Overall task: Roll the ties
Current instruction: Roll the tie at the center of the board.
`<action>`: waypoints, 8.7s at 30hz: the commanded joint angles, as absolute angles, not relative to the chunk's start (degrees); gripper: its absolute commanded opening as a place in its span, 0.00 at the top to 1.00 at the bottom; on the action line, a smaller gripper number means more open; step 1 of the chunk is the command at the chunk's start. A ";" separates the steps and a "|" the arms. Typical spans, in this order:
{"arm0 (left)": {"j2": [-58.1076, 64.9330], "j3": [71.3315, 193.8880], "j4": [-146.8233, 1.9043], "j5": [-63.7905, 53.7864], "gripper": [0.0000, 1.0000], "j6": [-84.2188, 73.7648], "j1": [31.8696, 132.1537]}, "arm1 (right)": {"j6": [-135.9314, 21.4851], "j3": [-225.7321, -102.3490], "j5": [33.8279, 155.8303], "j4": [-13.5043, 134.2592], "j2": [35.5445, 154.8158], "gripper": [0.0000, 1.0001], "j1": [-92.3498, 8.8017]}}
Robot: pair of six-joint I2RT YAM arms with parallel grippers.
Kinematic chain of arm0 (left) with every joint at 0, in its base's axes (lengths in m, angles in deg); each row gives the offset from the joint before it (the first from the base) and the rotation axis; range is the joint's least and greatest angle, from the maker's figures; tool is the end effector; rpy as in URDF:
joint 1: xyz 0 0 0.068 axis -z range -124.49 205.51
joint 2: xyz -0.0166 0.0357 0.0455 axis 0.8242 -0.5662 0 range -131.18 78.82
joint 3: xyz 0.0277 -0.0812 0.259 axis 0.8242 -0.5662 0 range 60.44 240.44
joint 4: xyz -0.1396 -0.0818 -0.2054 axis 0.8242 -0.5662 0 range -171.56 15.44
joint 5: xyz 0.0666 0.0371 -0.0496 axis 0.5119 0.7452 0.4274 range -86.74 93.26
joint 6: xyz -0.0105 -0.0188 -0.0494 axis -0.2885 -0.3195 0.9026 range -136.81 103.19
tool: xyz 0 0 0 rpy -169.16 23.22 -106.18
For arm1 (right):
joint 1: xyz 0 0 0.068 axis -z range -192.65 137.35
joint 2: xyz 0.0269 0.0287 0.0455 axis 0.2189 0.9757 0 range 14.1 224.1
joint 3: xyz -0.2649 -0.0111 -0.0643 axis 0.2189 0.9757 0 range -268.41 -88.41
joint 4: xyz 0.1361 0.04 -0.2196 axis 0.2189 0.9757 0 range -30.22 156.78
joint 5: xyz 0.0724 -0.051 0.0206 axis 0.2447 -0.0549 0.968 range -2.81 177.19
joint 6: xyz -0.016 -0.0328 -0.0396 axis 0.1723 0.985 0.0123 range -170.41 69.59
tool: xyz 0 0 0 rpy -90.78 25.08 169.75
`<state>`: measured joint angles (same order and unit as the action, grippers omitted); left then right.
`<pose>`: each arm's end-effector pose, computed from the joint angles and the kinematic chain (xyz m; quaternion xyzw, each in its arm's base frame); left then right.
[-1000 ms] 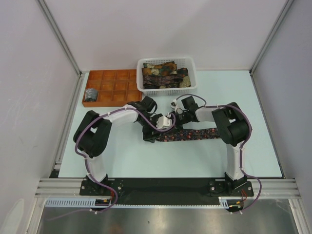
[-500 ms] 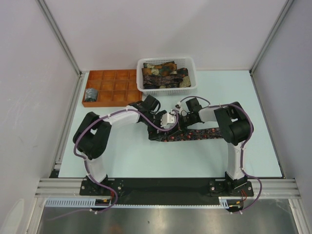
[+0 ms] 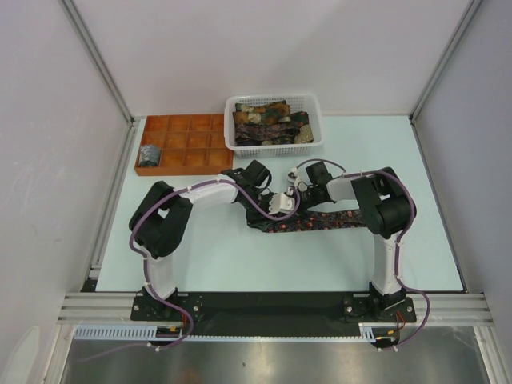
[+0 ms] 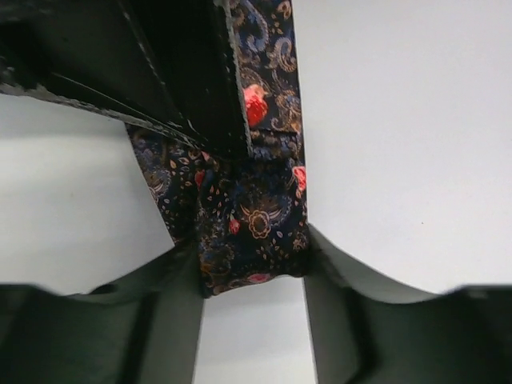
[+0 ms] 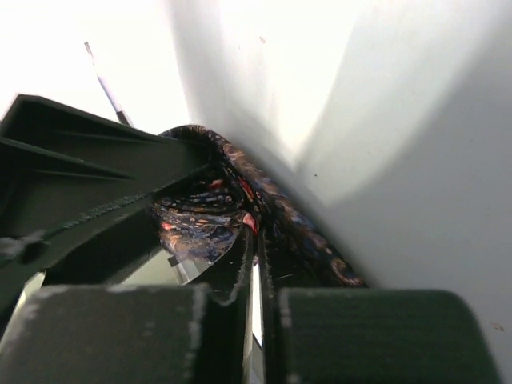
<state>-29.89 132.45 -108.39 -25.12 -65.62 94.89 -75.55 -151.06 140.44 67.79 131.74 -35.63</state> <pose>0.2769 -0.2492 0.1660 0.6947 0.6574 -0.2273 0.1833 0.3345 0.1728 0.0963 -0.0883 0.8710 0.4830 0.0129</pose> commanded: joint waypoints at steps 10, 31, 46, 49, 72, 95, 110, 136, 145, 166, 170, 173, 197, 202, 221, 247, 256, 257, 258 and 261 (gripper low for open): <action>-26.74 129.79 -113.06 -24.86 0.72 -76.75 93.13 | -75.20 -158.01 143.36 70.23 124.75 0.62 -31.89; -24.19 128.38 -107.08 -28.03 0.79 -70.07 91.20 | -52.62 -165.57 132.89 90.19 133.28 0.78 -37.70; -23.39 127.24 -106.11 -29.70 0.80 -69.71 90.23 | -46.54 -165.49 137.28 94.24 131.79 0.91 -37.26; -23.83 127.24 -106.56 -28.65 0.80 -70.42 90.49 | -48.64 -165.57 140.71 92.92 131.17 0.88 -34.98; -26.03 127.76 -106.73 -24.52 0.76 -70.42 91.99 | -76.25 -158.81 142.21 72.79 131.26 0.55 -40.16; -20.85 125.30 -99.26 -29.44 0.01 -68.22 90.93 | -68.96 -155.82 142.12 79.38 135.12 1.00 -34.97; -30.07 135.13 -104.79 -24.52 0.29 -67.60 96.47 | -70.88 -155.12 144.66 76.57 133.55 1.00 -34.27; -24.46 128.47 -105.33 -27.41 0.69 -71.04 95.33 | -63.51 -168.21 132.81 84.56 135.91 0.61 -34.18; -21.03 125.66 -97.16 -28.21 0.74 -65.15 93.57 | -54.81 -169.27 133.59 93.34 136.09 0.90 -36.11; -29.28 131.28 -108.58 -22.76 0.69 -71.39 95.50 | -71.85 -157.93 146.07 78.60 126.95 0.56 -33.82; -29.64 131.81 -109.02 -22.84 0.68 -71.21 95.50 | -77.37 -155.39 146.87 71.50 128.00 0.56 -35.06; -29.37 131.63 -109.02 -23.02 0.67 -71.21 95.59 | -78.79 -154.85 146.52 68.58 129.06 0.57 -36.11; -24.36 130.04 -104.09 -28.38 0.13 -67.17 91.72 | -68.25 -154.76 137.90 77.27 134.59 1.00 -34.01; -26.82 131.81 -104.09 -28.82 0.09 -66.64 92.86 | -68.69 -154.94 136.32 77.54 134.86 1.00 -33.74; -29.90 134.28 -113.15 -24.34 0.84 -70.68 94.89 | -76.43 -153.01 140.97 70.50 127.84 0.73 -32.43; -28.94 134.09 -110.95 -21.26 0.79 -68.67 94.36 | -77.84 -156.26 142.65 72.52 132.40 0.95 -36.56; -25.78 132.34 -107.53 -26.52 0.30 -65.15 92.69 | -67.03 -155.99 139.22 78.76 132.40 1.00 -33.22; -25.16 131.99 -106.74 -26.88 0.25 -64.89 92.52 | -65.89 -156.08 138.96 79.03 132.49 1.00 -32.95; -24.63 131.03 -106.04 -27.32 0.22 -64.71 92.34 | -65.36 -156.26 138.69 79.47 132.49 1.00 -32.78; -23.31 129.96 -103.75 -28.82 0.13 -63.83 92.25 | -62.82 -156.08 137.64 81.05 132.31 1.00 -32.51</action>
